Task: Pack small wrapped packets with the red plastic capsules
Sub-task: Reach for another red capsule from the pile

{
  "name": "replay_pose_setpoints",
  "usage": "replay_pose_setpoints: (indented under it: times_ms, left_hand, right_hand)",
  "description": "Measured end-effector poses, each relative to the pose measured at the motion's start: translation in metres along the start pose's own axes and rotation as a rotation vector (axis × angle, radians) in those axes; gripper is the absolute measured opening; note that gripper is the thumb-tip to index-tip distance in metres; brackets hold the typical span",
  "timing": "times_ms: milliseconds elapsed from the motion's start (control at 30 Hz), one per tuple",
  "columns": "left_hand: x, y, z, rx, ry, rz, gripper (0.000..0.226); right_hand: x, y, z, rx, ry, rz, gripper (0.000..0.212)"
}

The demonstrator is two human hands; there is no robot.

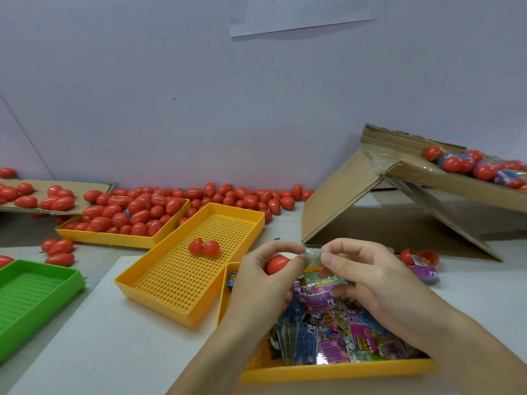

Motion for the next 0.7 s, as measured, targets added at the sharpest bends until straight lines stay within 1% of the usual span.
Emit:
replay_pose_setpoints:
  times_ms: [100, 167, 233, 267, 367, 433, 533, 600, 700]
  left_hand:
    - [0.001, -0.004, 0.001, -0.059, 0.009, 0.054, 0.02]
    - [0.003, -0.007, 0.001, -0.096, 0.023, 0.144, 0.018]
    - [0.005, -0.01, 0.001, -0.119, 0.042, 0.227, 0.009]
    - [0.006, -0.011, 0.001, -0.134, 0.051, 0.261, 0.006]
    - [0.007, -0.016, 0.001, -0.191, 0.081, 0.337, 0.005]
    - [0.008, -0.017, 0.002, -0.23, 0.101, 0.359, 0.013]
    - [0.008, -0.02, 0.004, -0.275, 0.128, 0.408, 0.016]
    - [0.009, -0.02, 0.004, -0.277, 0.12, 0.435, 0.016]
    - [0.007, -0.015, 0.0, -0.177, 0.124, 0.432, 0.019]
  right_hand:
    - [0.003, -0.002, -0.004, -0.051, -0.022, -0.056, 0.031]
    - [0.004, -0.004, -0.006, -0.077, -0.031, -0.105, 0.028]
    - [0.005, -0.006, -0.008, -0.073, -0.047, -0.11, 0.018]
    - [0.006, -0.006, -0.009, -0.061, -0.058, -0.112, 0.017]
    - [0.011, -0.006, -0.01, -0.047, -0.102, -0.175, 0.022]
    - [0.009, -0.007, -0.007, -0.074, -0.114, -0.218, 0.021]
    - [0.007, -0.009, -0.003, -0.095, -0.137, -0.263, 0.029]
    - [0.008, -0.012, -0.003, -0.068, -0.152, -0.265, 0.028]
    - [0.011, -0.015, -0.006, -0.003, -0.156, -0.262, 0.025]
Point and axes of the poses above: each hand's wrist, its own z-axis away from the middle knuckle, its own y-axis out of the back of the hand, x = y × z, the point moved 6 cm from there along -z, towards the middle knuckle, and after that the axes turned 11 degrees about -y, right-handed, at the moved point
